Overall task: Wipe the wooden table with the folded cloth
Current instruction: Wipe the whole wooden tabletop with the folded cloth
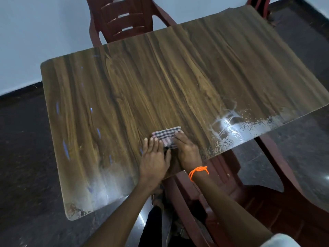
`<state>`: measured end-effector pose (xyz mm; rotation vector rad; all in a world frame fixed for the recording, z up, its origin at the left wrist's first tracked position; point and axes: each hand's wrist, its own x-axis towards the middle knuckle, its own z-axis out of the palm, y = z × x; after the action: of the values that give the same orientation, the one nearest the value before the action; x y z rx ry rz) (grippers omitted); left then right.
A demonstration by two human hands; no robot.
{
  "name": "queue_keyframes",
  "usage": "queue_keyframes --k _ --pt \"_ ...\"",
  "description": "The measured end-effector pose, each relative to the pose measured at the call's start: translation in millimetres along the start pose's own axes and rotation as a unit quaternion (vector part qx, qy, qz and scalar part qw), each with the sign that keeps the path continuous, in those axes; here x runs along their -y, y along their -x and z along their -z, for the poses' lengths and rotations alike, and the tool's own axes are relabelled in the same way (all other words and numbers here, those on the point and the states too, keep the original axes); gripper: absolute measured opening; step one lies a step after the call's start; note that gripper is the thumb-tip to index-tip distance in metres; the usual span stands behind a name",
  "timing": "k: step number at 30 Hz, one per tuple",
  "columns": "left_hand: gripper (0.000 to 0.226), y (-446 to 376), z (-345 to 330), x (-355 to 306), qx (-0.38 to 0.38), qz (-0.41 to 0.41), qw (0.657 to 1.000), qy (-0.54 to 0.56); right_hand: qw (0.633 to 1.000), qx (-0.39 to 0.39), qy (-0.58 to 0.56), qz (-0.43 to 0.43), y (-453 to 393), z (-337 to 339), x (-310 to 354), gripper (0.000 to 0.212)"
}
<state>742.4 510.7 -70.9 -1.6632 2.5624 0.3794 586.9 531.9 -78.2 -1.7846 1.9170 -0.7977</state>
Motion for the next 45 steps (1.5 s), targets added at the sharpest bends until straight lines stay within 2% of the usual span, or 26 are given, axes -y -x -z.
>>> queue_keyframes --k 4,8,11,17,21,25,31,34,39,45 --pt "0.063 56.4 -9.8 5.6 -0.001 0.0 1.0 0.018 0.999 0.026 0.003 0.037 46.1 -5.5 11.4 0.035" --pt "0.068 98.6 -27.2 -14.6 -0.021 -0.001 0.998 0.052 1.0 0.002 0.015 0.021 88.1 -6.0 9.6 0.032" --pt "0.073 91.6 -33.0 -34.1 -0.023 -0.033 0.997 0.066 0.999 -0.032 0.035 -0.013 98.2 2.9 0.5 0.031" --pt "0.076 50.1 -26.7 -41.8 0.007 -0.043 0.999 0.008 0.998 -0.027 0.012 -0.058 60.4 16.6 -12.6 0.054" --pt "0.077 60.0 -19.6 -23.1 0.021 -0.001 1.0 -0.008 0.999 0.027 0.021 -0.012 40.7 6.8 11.5 0.048" --pt "0.078 96.3 -21.0 -7.4 0.037 0.054 0.998 0.007 0.996 0.068 0.023 0.045 55.1 -11.0 41.1 0.048" --pt "0.077 153.4 -31.0 -16.8 0.038 0.044 0.997 0.045 0.994 0.067 0.039 0.075 103.2 -13.4 41.4 0.047" --pt "0.078 149.9 -29.6 -34.5 0.066 0.032 0.996 0.05 0.997 0.049 0.046 0.045 108.3 -0.8 25.6 0.047" --pt "0.078 108.5 -16.4 -31.2 0.063 0.049 0.996 0.043 0.997 0.055 0.051 -0.009 70.7 -0.8 23.1 0.043" --pt "0.079 87.4 -2.3 26.5 0.052 0.093 0.994 0.011 0.994 0.09 0.029 0.046 27.4 -34.0 66.2 0.033"
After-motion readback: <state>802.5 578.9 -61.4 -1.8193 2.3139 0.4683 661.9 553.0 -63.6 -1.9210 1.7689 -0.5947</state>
